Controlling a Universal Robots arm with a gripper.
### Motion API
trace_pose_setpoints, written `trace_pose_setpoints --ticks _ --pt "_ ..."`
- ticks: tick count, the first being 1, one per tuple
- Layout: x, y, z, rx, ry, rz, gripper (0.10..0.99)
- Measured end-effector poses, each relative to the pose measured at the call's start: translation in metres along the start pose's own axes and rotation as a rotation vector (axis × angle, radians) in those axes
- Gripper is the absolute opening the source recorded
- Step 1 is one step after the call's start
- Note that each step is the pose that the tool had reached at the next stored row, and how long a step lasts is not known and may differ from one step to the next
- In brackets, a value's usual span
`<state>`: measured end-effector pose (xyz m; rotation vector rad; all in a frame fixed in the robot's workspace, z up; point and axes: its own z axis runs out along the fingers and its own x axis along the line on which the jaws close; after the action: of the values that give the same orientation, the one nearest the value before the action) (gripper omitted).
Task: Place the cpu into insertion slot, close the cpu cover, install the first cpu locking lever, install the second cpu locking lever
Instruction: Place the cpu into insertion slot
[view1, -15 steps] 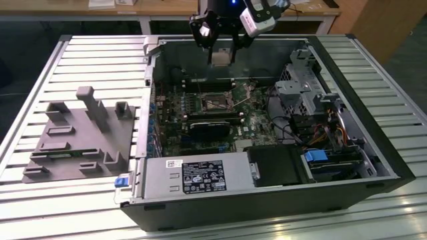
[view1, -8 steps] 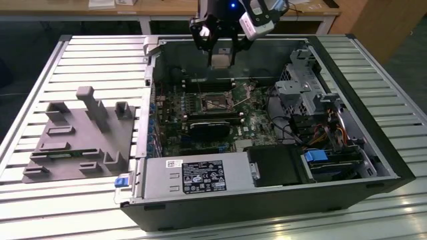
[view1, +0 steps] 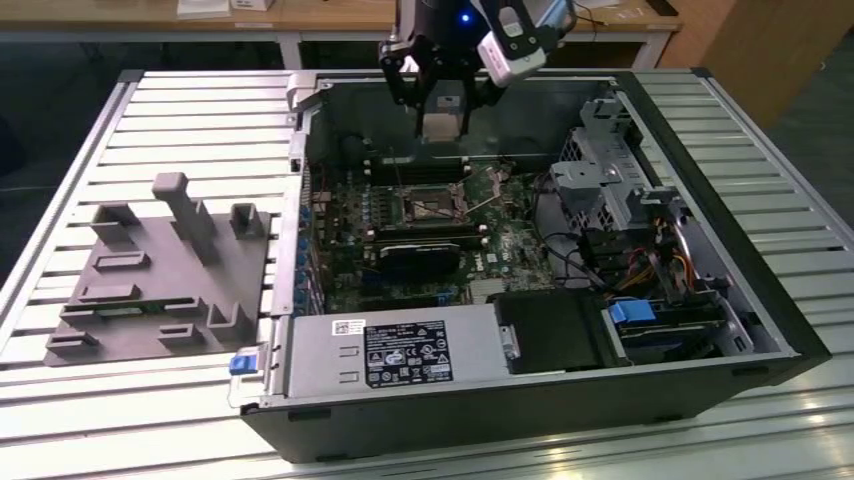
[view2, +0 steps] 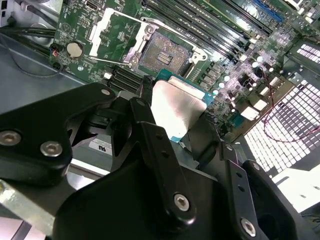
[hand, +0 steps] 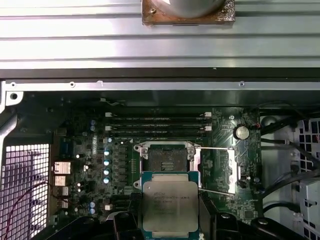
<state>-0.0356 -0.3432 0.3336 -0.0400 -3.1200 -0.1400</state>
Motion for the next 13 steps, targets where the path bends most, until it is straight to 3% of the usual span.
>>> trace_pose_setpoints --ticks 13 --pt "-0.0002 -0.0013 0.0145 0.0 -0.0015 0.016 0.537"
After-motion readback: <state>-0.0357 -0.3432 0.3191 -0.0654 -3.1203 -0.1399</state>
